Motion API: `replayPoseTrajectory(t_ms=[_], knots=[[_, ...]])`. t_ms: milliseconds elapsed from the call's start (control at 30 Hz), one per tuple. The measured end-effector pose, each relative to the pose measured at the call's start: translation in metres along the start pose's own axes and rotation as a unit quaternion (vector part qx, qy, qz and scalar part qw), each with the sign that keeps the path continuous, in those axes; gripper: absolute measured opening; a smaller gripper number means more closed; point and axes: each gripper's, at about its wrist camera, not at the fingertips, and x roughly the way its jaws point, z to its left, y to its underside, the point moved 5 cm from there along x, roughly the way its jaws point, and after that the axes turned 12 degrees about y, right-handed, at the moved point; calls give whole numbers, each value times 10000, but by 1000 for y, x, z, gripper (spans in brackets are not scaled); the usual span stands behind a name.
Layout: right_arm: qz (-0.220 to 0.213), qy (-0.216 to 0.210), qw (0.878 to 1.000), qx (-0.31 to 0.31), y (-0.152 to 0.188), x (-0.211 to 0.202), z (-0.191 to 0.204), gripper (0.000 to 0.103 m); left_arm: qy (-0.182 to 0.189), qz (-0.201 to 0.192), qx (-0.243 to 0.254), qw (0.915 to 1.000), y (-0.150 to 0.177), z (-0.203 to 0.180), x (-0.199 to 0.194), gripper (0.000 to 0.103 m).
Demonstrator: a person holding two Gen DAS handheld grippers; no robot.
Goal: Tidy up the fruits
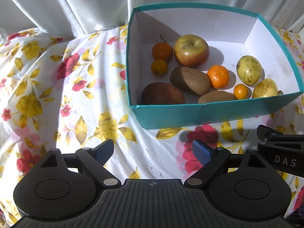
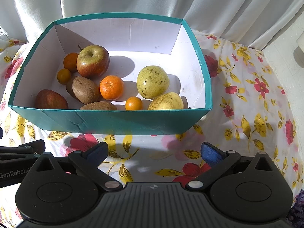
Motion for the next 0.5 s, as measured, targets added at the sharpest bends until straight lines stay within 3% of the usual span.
replayPoseTrajectory(t_ms=[500], knots=[[1,5,10000,9,0,0,0,103,11,2,8,10000,-1,-1,0,93]])
